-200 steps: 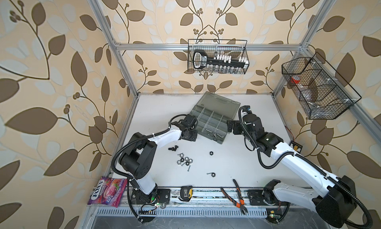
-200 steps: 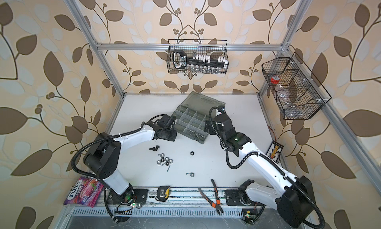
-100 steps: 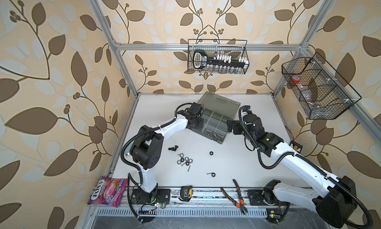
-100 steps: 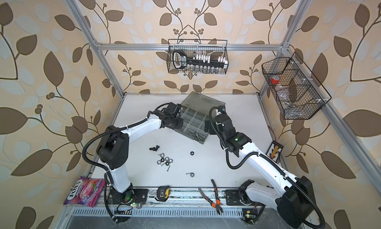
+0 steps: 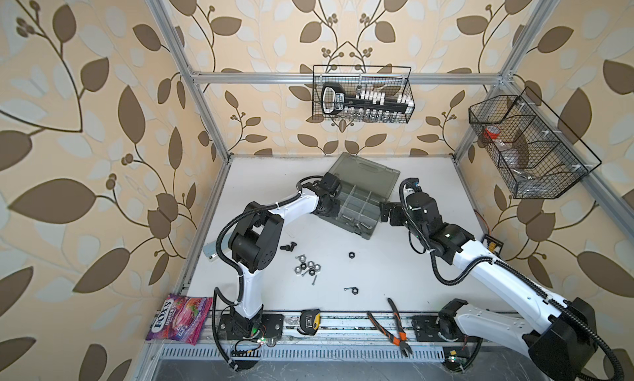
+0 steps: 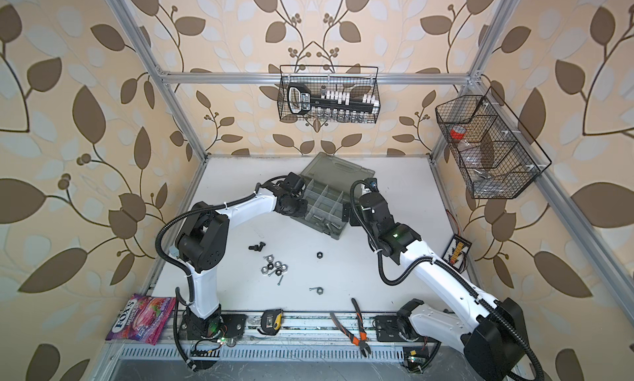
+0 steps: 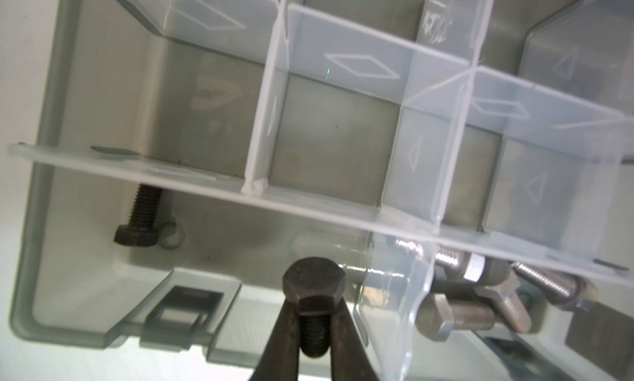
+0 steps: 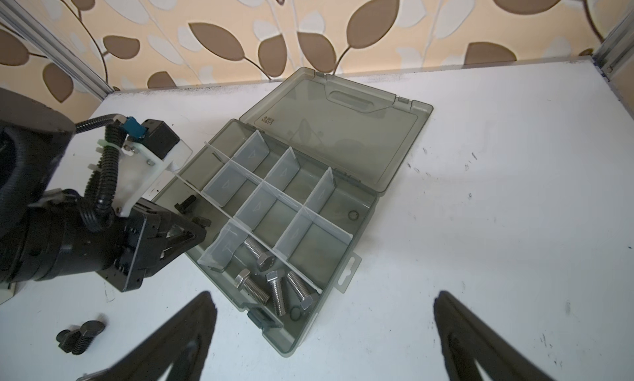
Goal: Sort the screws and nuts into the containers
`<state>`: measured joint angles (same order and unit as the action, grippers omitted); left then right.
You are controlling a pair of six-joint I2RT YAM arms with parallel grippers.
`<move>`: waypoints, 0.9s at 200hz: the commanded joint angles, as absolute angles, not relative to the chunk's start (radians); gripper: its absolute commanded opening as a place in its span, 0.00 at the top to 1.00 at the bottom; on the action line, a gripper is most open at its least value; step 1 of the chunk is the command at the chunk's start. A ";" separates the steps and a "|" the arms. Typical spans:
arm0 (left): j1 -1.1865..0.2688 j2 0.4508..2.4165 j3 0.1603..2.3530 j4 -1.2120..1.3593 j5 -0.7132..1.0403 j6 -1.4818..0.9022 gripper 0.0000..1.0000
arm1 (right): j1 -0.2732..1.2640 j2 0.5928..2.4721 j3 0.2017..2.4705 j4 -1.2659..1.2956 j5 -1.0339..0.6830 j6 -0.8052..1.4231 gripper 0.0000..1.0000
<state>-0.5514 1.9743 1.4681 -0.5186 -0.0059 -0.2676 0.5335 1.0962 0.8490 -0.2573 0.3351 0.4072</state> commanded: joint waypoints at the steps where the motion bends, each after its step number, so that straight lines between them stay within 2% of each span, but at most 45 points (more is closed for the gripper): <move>1: -0.563 1.982 1.514 -0.545 0.000 -0.284 0.75 | 0.530 1.072 0.828 -0.248 0.363 0.414 0.00; 22: -0.563 1.975 1.513 -0.546 0.001 -0.294 0.66 | 0.531 1.068 0.816 -0.248 0.373 0.419 0.01; 90: -0.562 1.812 1.467 -0.559 -0.060 -0.326 0.48 | 0.506 1.057 0.785 -0.267 0.397 0.434 0.00; 118: -0.562 1.734 1.423 -0.562 -0.090 -0.360 0.41 | 0.455 1.060 0.769 -0.282 0.355 0.428 0.00; 150: -0.561 1.635 1.348 -0.570 -0.150 -0.415 0.19 | 0.352 1.090 0.744 -0.289 0.243 0.439 0.00; 166: -0.561 1.581 1.304 -0.591 -0.192 -0.450 0.02 | 0.302 1.105 0.738 -0.299 0.203 0.441 0.00; 180: -0.560 1.532 1.263 -0.612 -0.224 -0.480 0.01 | 0.272 1.109 0.733 -0.302 0.190 0.440 0.00</move>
<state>-0.5514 1.6199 1.3190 -0.5598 -0.1268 -0.4118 0.3168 1.0981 0.7563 -0.2802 0.2592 0.4278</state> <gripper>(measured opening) 0.978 0.996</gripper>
